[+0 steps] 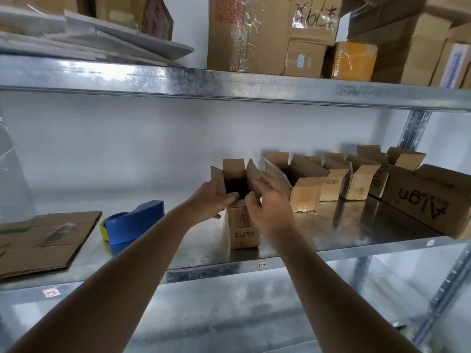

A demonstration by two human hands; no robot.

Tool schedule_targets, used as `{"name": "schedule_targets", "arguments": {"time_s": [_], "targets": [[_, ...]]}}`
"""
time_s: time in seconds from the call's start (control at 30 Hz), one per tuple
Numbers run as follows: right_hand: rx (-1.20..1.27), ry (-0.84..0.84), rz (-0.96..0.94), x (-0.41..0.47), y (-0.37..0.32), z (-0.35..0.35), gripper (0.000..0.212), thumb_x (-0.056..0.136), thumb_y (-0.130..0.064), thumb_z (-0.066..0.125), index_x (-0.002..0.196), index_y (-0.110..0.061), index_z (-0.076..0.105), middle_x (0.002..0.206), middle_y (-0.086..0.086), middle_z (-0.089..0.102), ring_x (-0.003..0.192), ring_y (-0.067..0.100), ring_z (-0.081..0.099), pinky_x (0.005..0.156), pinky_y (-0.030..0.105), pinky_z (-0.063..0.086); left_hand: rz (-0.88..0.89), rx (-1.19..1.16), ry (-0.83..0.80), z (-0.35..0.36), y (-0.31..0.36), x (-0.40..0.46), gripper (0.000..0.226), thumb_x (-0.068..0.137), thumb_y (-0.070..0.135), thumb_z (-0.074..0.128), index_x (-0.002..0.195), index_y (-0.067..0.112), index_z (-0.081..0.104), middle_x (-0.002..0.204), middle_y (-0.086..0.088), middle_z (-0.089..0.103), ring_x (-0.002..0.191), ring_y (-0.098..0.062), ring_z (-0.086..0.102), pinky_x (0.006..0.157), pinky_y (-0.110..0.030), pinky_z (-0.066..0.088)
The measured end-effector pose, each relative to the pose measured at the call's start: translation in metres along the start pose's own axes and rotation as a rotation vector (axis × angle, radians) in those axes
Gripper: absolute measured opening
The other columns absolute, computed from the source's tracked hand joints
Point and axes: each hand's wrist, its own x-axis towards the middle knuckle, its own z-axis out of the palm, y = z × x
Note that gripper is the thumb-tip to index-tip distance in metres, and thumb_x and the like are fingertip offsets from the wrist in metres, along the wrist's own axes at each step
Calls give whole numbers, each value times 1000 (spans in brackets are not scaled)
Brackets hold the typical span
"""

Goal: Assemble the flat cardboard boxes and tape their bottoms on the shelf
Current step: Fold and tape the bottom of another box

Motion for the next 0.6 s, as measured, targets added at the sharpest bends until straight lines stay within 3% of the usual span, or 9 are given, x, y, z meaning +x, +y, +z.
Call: {"name": "schedule_targets", "arguments": {"time_s": [0.1,0.2,0.27,0.33,0.4,0.43,0.47,0.53,0.6], "targets": [[52,-77,146,-1,10,-1,58,99,-48,51,147,-14,53,157,-2,41,129,20,53,98,41,57,-108,29,-41,8,-8,5,43,98,58,58,124,26,44,119,0,59,102,-25,65,78,-43,65],[82,-101,232,-4,14,-2,84,86,-74,33,149,-20,49,152,-4,43,130,21,51,95,47,60,-88,104,-50,13,-9,10,44,95,66,55,117,29,44,126,-3,52,109,-25,60,78,-45,65],[100,-113,283,-8,18,-1,92,84,-82,27,151,-23,47,153,-3,44,134,24,50,99,49,58,-79,128,-81,15,-7,11,51,92,70,54,122,31,42,135,-1,47,117,-25,56,77,-44,64],[83,-121,295,-13,19,0,84,92,-78,32,154,-24,44,158,-2,44,141,26,46,106,52,53,-65,149,-92,19,-7,11,62,93,70,54,138,31,35,153,1,32,129,-27,49,83,-40,62],[46,-92,283,-16,20,3,68,103,-63,40,155,-20,44,161,-1,44,146,26,42,113,53,46,-10,230,-48,23,-9,10,74,97,67,51,153,28,23,167,8,1,140,-27,40,103,-36,49],[35,-67,283,-17,19,4,63,105,-58,42,154,-19,46,160,-1,45,146,26,42,115,52,44,33,281,-20,24,-10,9,73,98,67,48,154,27,24,167,9,-2,139,-23,40,108,-34,44],[34,-43,282,-18,17,5,61,105,-56,43,153,-18,48,159,-1,46,146,25,43,115,52,44,72,309,6,25,-12,8,66,98,68,46,147,26,33,165,5,11,131,-16,45,107,-32,45],[43,-7,280,-20,12,6,61,104,-55,45,151,-17,51,158,0,48,144,26,46,113,52,46,106,346,51,27,-16,7,51,97,69,43,123,25,46,139,-1,45,115,-15,56,97,-32,54],[63,48,285,-21,9,7,56,104,-48,52,149,-15,54,157,3,50,140,28,51,110,50,50,117,368,71,25,-17,3,67,93,80,35,125,23,50,132,3,51,119,-21,58,96,-35,55]]}}
